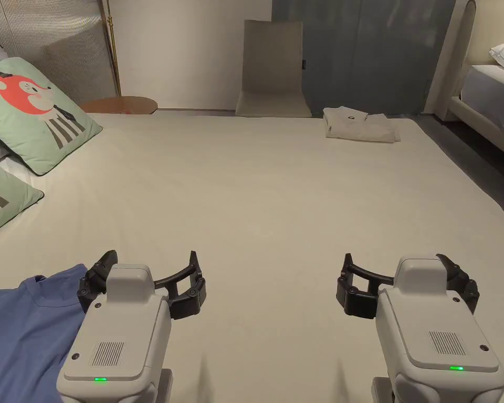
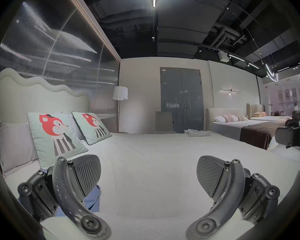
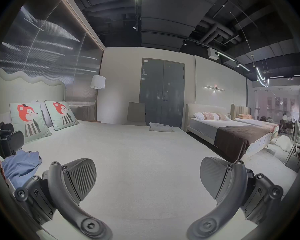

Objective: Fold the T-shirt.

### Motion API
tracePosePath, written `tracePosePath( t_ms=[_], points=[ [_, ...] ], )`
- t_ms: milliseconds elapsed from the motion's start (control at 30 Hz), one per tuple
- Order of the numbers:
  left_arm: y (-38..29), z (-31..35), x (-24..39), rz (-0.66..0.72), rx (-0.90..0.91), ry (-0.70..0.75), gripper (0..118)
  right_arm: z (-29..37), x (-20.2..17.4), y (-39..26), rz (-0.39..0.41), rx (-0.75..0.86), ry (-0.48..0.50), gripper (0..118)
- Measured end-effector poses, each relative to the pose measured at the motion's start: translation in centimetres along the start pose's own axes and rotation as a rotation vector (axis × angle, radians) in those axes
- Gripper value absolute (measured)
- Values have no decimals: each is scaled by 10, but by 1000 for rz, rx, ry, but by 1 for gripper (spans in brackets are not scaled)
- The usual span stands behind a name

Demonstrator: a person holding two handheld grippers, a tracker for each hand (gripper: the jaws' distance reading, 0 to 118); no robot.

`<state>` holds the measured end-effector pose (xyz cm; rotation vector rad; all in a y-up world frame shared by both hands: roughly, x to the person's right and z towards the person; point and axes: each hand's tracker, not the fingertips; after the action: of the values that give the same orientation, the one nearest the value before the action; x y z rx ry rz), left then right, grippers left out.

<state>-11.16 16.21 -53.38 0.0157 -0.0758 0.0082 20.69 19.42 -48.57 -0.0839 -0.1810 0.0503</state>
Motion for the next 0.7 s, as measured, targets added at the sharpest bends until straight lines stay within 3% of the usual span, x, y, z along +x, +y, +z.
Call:
tracePosePath(
  t_ms=[700],
  points=[
    [2, -1, -1, -2, 2, -2, 110, -6, -1, -2, 9, -2, 11, 118]
  ],
)
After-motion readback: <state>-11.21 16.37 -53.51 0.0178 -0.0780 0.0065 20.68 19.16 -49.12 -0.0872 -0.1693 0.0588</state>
